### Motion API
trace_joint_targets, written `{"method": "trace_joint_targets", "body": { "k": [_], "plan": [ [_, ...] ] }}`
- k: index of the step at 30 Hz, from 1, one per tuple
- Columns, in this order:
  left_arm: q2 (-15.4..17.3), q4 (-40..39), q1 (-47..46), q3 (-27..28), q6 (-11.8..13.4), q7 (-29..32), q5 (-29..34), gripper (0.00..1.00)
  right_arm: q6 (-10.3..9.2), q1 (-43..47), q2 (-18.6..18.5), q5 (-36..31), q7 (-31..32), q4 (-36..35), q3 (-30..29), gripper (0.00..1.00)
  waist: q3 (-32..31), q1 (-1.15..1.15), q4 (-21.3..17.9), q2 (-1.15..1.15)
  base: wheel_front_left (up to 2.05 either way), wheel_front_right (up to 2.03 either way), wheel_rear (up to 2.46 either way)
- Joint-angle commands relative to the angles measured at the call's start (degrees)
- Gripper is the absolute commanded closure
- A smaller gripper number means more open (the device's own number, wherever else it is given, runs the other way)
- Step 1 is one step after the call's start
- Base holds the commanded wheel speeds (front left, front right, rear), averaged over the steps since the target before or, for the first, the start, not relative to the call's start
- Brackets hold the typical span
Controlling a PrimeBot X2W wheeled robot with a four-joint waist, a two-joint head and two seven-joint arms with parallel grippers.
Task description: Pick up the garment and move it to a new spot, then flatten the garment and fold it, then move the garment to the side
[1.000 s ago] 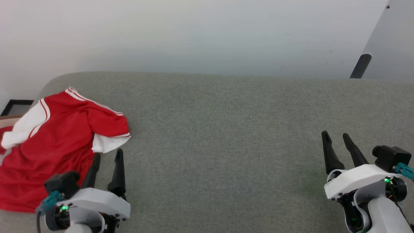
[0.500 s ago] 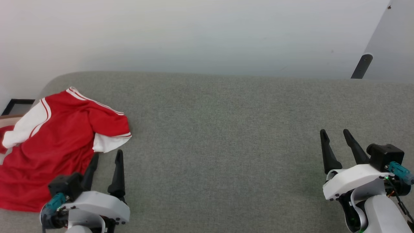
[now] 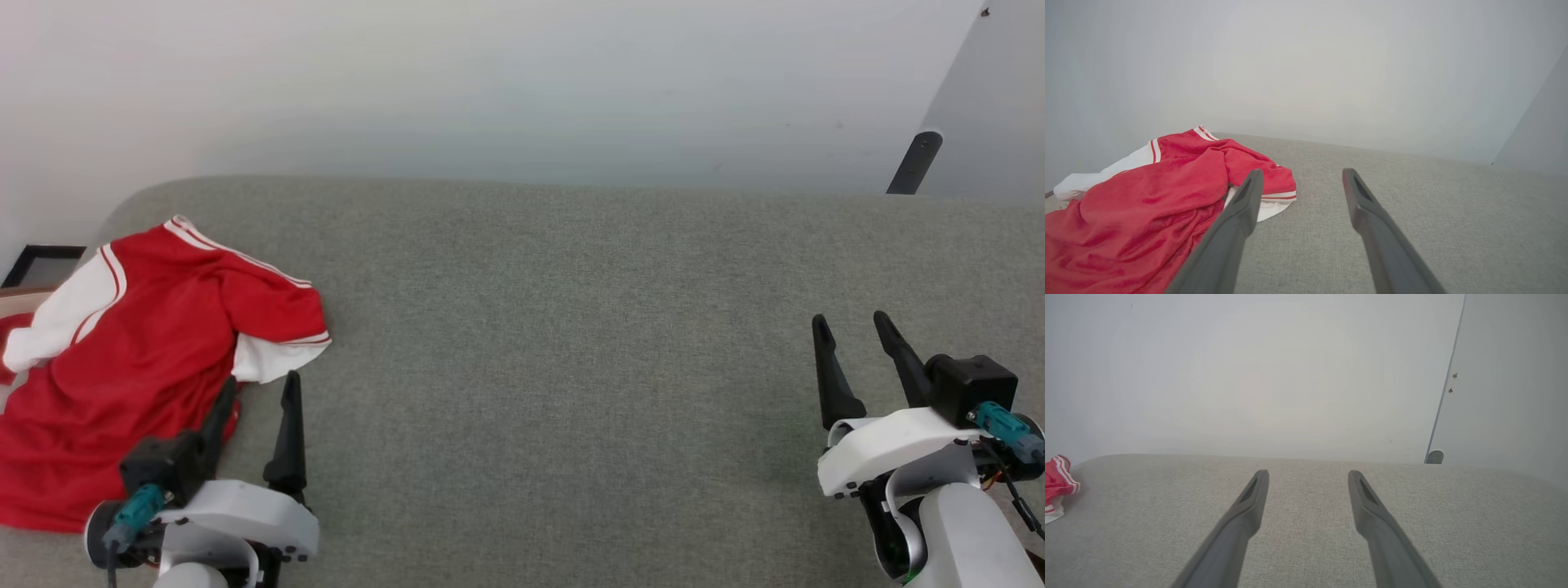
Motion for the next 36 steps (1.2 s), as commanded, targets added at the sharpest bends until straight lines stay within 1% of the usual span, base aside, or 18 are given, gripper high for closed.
{"method": "trace_joint_targets", "body": {
  "k": [1, 6, 17, 19, 26, 30, 33, 36],
  "plan": [
    [-0.08, 0.11, -1.04, 0.58, -0.51, -0.47, 1.16, 0.0, 0.03, -1.08, 0.09, -1.06, -0.57, -0.12, -0.53, 0.0, 0.07, 0.0, 0.05, 0.0, 0.0, 0.0, 0.0],
    [-0.57, 0.78, -1.38, 1.68, -1.26, -1.08, 2.22, 0.0, 0.04, -0.9, 0.9, 0.05, -1.17, 0.2, -1.83, 0.0, 0.09, 0.0, 0.23, 0.0, 0.0, 0.0, 0.0],
    [-0.98, 3.29, -1.46, 2.69, -2.33, -2.25, 6.25, 0.0, 0.04, -0.43, 1.16, -4.03, -2.24, 0.52, -2.03, 0.0, 0.0, 0.0, 0.14, 0.0, 0.0, 0.0, 0.0],
    [-1.41, 3.73, -1.67, 3.07, -2.51, -2.46, 5.89, 0.0, 0.04, -0.48, 1.17, -4.78, -2.53, 0.61, -2.01, 0.0, -0.02, 0.0, 0.11, 0.0, 0.0, 0.0, 0.0],
    [-1.37, 5.09, -2.38, 3.43, -2.86, -3.13, 6.75, 0.0, 0.04, -0.69, 1.2, -6.85, -3.2, 0.81, -2.25, 0.0, 0.21, 0.0, 0.13, 0.0, 0.0, 0.0, 0.0],
    [-1.55, 5.55, -2.49, 3.33, -3.0, -3.01, 5.67, 0.0, 0.04, -0.28, 1.22, -6.17, -3.21, 0.67, -2.36, 0.0, 0.33, 0.0, 0.42, 0.0, 0.0, 0.0, 0.0],
    [-1.84, 5.93, -2.87, 3.34, -2.92, -3.01, 5.27, 0.0, 0.04, -0.22, 1.38, -5.44, -3.21, 0.59, -1.74, 0.0, 0.52, 0.0, 1.16, 0.0, 0.0, 0.0, 0.0],
    [-2.17, 6.17, -3.23, 3.34, -2.94, -3.01, 5.19, 0.0, 0.04, 0.1, 1.37, -4.6, -3.2, 0.27, -0.45, 0.0, 0.63, 0.0, 2.79, 0.0, 0.0, 0.0, 0.0]
  ]
}}
